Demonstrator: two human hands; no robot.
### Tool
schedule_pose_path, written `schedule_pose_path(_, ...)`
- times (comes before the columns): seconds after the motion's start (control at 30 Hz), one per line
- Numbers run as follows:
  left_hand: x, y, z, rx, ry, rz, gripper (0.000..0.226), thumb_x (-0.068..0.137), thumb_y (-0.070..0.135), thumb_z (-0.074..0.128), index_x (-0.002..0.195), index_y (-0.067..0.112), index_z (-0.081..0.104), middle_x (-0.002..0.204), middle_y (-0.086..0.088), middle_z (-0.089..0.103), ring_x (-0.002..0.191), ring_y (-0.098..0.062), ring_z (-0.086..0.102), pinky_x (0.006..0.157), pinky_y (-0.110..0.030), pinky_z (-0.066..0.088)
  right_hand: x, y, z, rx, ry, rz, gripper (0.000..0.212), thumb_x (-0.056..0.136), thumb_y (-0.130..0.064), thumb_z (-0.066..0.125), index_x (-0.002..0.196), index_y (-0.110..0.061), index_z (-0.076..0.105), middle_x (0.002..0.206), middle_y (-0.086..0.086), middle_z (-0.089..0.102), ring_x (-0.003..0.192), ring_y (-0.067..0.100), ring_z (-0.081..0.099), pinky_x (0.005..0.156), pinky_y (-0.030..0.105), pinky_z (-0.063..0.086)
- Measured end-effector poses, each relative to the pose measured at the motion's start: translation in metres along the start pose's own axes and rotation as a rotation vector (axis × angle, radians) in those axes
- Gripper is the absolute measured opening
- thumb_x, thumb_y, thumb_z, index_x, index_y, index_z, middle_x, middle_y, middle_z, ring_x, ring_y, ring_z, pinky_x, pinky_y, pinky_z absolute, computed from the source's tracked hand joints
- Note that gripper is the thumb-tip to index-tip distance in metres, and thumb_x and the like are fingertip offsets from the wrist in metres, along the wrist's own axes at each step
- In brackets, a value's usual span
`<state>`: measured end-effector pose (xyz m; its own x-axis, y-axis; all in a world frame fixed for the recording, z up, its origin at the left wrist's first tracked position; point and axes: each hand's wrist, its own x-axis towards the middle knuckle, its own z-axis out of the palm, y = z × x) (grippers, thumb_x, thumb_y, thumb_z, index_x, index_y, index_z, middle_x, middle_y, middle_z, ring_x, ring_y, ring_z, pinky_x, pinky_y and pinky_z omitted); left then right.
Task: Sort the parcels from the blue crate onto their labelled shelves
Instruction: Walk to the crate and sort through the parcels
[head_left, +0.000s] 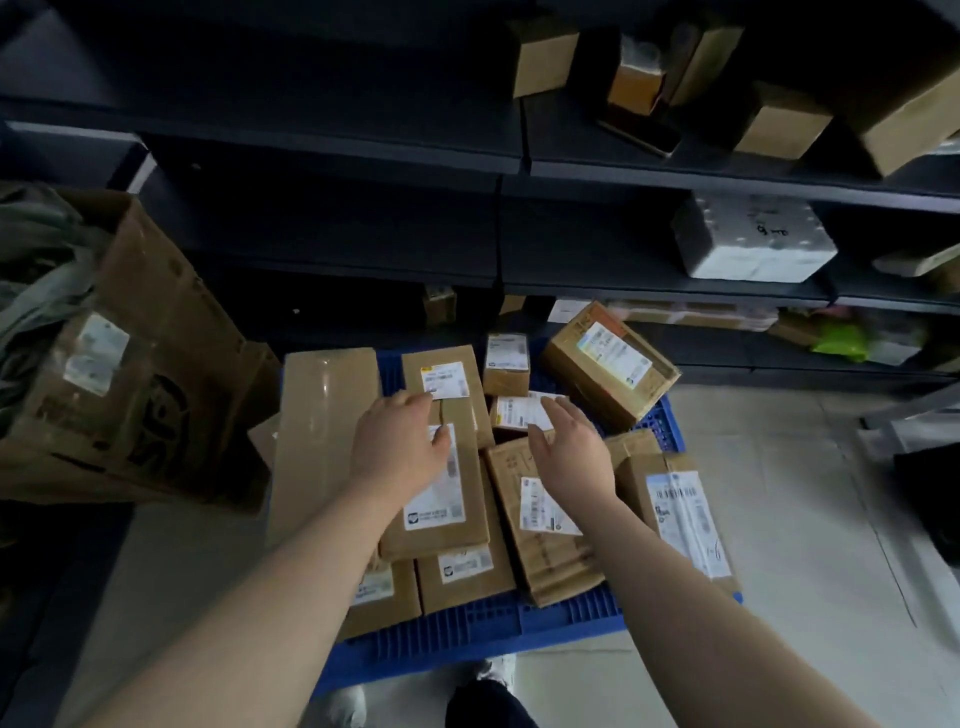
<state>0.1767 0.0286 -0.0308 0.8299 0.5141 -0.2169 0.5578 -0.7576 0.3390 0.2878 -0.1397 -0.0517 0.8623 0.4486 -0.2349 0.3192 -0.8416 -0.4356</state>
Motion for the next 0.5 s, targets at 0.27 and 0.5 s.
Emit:
schedule_pose_path(0.27, 0.072, 0.002, 0.052, -0.005, -0.009, -0.092, 0.043, 0.091, 0.036, 0.049, 0.128, 0.015, 0.058, 0.121, -0.007, 0.061, 0.104, -0.026, 0.057, 0.087, -0.039, 0.050, 0.115, 0.026, 0.050, 0.034, -0.076, 0.006, 0.050, 0.095, -0.038, 0.048, 0.142, -0.026, 0.038, 0.153, 0.005, 0.027, 0.138, 0.024, 0.030, 0.106, 0.042, 0.039)
schedule_pose_path(0.5, 0.123, -0.003, 0.084, -0.020, 0.018, -0.140, 0.046, 0.093, 0.036, 0.050, 0.134, 0.015, 0.053, 0.132, -0.006, 0.057, 0.114, -0.026, 0.054, 0.093, -0.039, 0.048, 0.190, 0.025, 0.101, 0.081, -0.149, 0.106, 0.065, 0.089, -0.049, 0.052, 0.145, -0.027, 0.030, 0.156, 0.007, 0.017, 0.142, 0.026, 0.017, 0.109, 0.045, 0.033)
